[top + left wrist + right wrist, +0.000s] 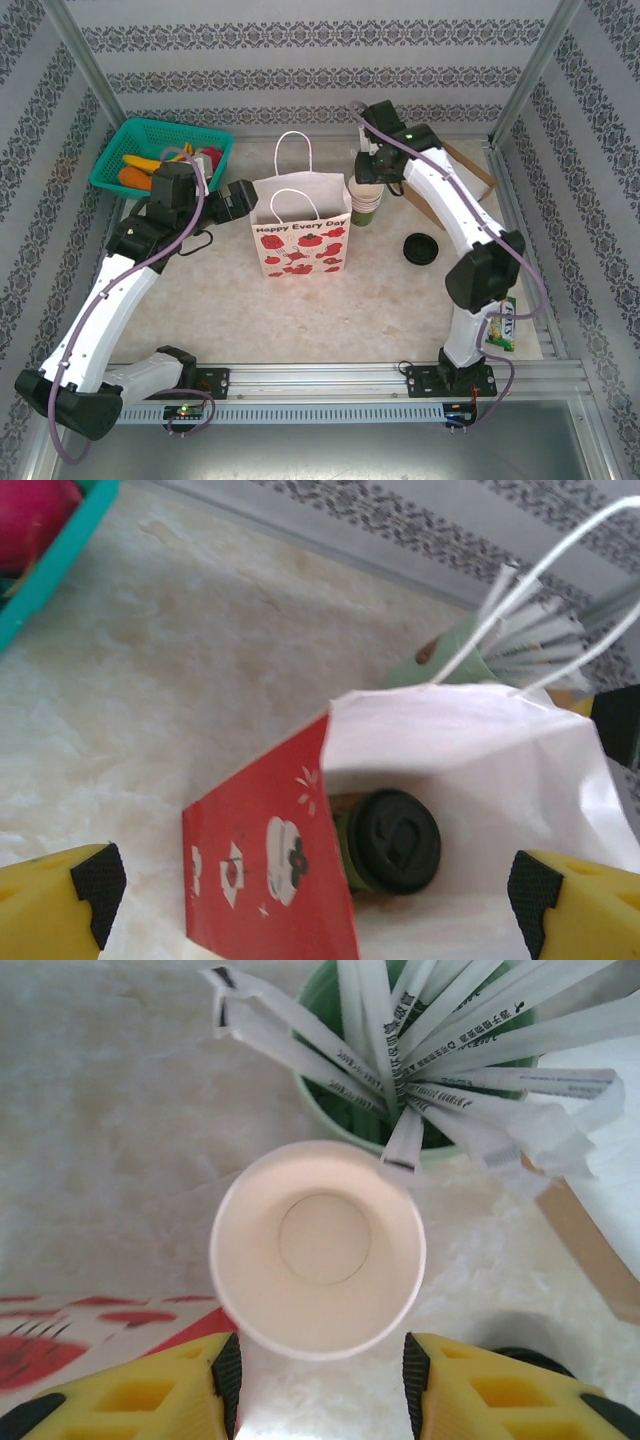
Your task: Pack the takeout coffee
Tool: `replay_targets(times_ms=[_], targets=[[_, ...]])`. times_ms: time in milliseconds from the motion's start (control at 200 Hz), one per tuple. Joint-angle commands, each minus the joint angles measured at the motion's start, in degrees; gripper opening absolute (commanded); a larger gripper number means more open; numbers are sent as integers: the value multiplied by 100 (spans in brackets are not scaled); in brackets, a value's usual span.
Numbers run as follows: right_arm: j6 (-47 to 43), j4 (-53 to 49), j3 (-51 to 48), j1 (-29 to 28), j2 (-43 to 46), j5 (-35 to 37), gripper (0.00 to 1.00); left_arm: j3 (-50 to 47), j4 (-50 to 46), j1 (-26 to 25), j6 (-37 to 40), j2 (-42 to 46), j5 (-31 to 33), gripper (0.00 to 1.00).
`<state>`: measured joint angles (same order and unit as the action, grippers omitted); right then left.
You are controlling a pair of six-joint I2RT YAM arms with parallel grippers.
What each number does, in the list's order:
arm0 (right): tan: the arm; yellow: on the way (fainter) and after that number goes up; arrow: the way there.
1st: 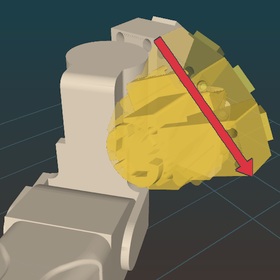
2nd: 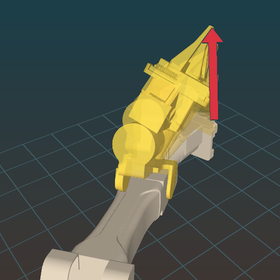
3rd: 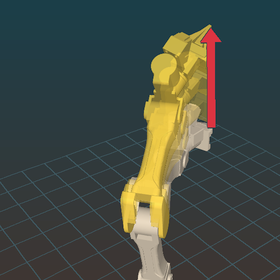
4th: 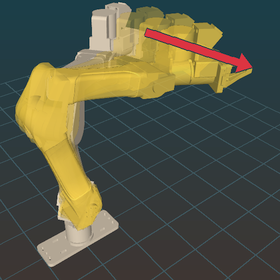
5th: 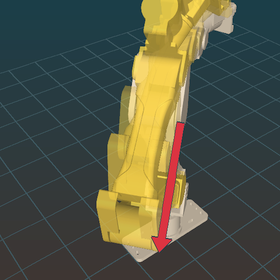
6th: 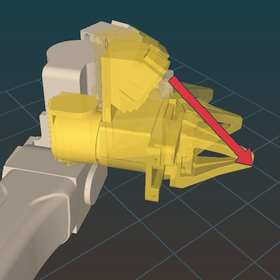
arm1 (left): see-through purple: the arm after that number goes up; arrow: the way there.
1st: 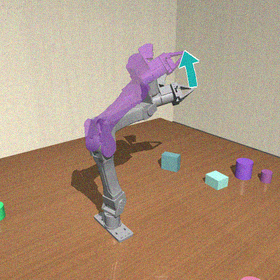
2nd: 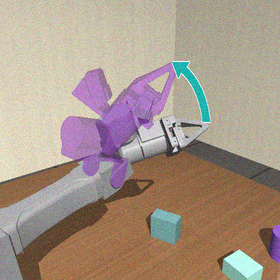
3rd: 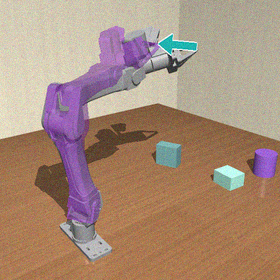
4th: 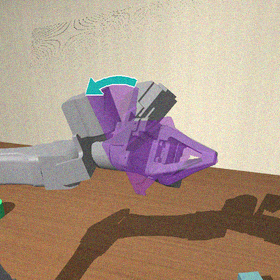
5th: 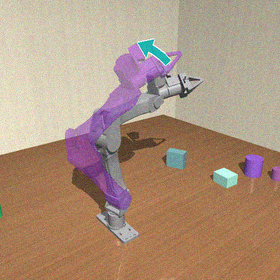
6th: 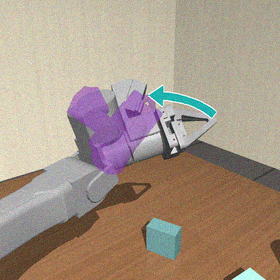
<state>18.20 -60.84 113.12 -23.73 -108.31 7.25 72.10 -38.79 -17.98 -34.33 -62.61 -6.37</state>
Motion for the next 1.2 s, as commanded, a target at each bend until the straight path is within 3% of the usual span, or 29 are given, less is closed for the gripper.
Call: replay_targets(times_ms=[0, 490, 824, 934, 1049, 1194], targets=[[4, -34, 372, 42, -342, 485, 49, -166, 478, 40, -396, 51, 599, 100], [-62, 158, 812, 131, -1013, 1031, 47, -144, 312, 74, -408, -165, 701, 100], [-190, 454, 801, 209, -1196, 1097, 30, -130, 337, 71, -432, -375, 576, 100], [-255, 496, 768, 211, -1170, 1136, 20, -134, 339, 75, -425, -377, 574, 100], [-336, 570, 663, 210, -912, 1127, 7, -142, 316, 73, -425, -358, 600, 100], [-556, 551, 496, 210, -359, 995, 0, -144, 357, 73, -400, -373, 522, 100]])
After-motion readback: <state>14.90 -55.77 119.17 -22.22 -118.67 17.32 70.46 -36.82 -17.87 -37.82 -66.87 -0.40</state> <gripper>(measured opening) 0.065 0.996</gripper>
